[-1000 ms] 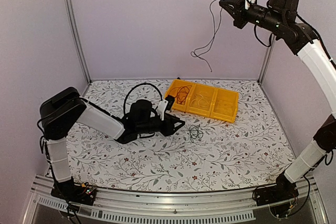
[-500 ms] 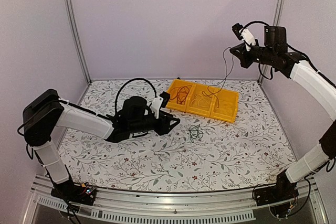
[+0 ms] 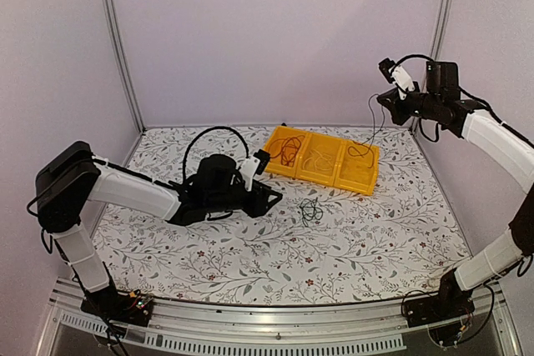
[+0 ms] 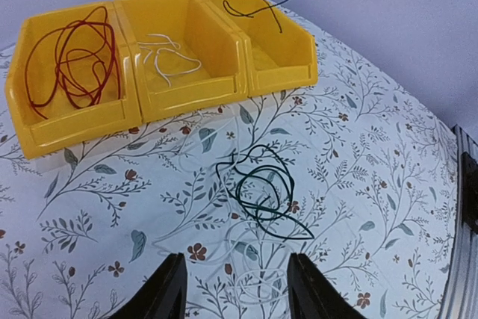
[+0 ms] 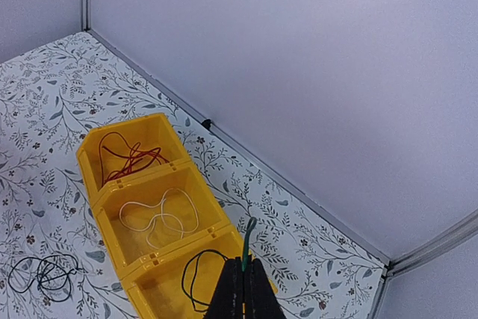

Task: Untangle the cables

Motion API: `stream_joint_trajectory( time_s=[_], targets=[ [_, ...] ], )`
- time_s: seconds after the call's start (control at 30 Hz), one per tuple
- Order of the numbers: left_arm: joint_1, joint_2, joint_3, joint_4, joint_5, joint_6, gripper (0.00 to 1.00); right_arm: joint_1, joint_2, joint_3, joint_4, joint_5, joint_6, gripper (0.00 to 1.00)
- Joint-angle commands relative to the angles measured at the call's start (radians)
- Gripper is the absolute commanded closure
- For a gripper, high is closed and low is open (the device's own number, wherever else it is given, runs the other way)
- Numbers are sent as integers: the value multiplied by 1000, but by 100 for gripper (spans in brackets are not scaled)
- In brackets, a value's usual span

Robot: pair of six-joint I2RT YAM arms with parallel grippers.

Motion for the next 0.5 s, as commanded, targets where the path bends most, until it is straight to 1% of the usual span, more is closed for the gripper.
stream_joint_trajectory(
  time_s=[0.0, 0.27, 0.47],
  targets=[
    [-8, -9, 30, -33, -12, 14, 51, -19, 35, -48, 21, -1, -29, 100],
    [-8, -21, 23, -59, -32, 14, 51, -19, 164, -49, -38, -22, -46, 100],
    [-8, -24, 19, -74, -37, 9, 51, -20, 298, 11, -97, -35, -43, 100]
  ],
)
